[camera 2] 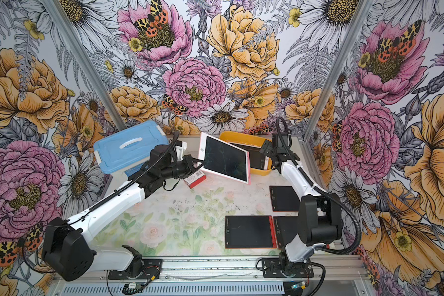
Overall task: Take out the writing tablet from the storage box
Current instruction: Place the writing tablet at the center of the board.
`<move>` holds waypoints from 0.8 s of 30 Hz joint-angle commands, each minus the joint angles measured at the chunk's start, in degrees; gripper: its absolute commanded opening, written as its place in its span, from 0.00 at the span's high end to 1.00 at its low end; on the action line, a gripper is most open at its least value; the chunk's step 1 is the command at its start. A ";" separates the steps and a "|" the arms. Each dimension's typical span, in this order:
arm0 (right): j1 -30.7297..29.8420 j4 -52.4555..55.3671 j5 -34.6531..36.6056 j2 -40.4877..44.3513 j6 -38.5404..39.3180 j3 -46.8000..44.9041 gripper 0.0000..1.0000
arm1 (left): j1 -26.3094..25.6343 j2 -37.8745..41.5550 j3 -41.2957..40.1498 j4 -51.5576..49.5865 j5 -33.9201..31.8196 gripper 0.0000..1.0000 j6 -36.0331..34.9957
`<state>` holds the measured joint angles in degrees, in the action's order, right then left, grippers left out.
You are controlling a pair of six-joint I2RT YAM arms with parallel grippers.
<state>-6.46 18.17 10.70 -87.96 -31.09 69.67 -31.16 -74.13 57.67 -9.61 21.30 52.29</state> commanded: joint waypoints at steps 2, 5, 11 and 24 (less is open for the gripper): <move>-2.95 0.02 0.73 6.52 -0.99 -3.93 0.01 | -3.02 5.42 -4.79 6.09 -6.88 1.00 3.46; -4.36 -0.09 1.12 10.91 -1.47 -7.11 0.01 | -5.57 6.96 -8.95 7.57 -9.11 1.00 5.54; -5.91 -0.07 1.58 18.58 -3.61 -13.65 0.01 | -11.28 7.76 -15.59 11.35 -15.21 1.00 10.35; -8.44 -0.11 2.34 25.62 -4.59 -20.69 0.01 | -18.25 5.45 -20.41 17.39 -21.60 1.00 16.20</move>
<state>-14.68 18.28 11.81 -64.14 -35.11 49.45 -49.25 -68.14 38.26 1.10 3.27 66.39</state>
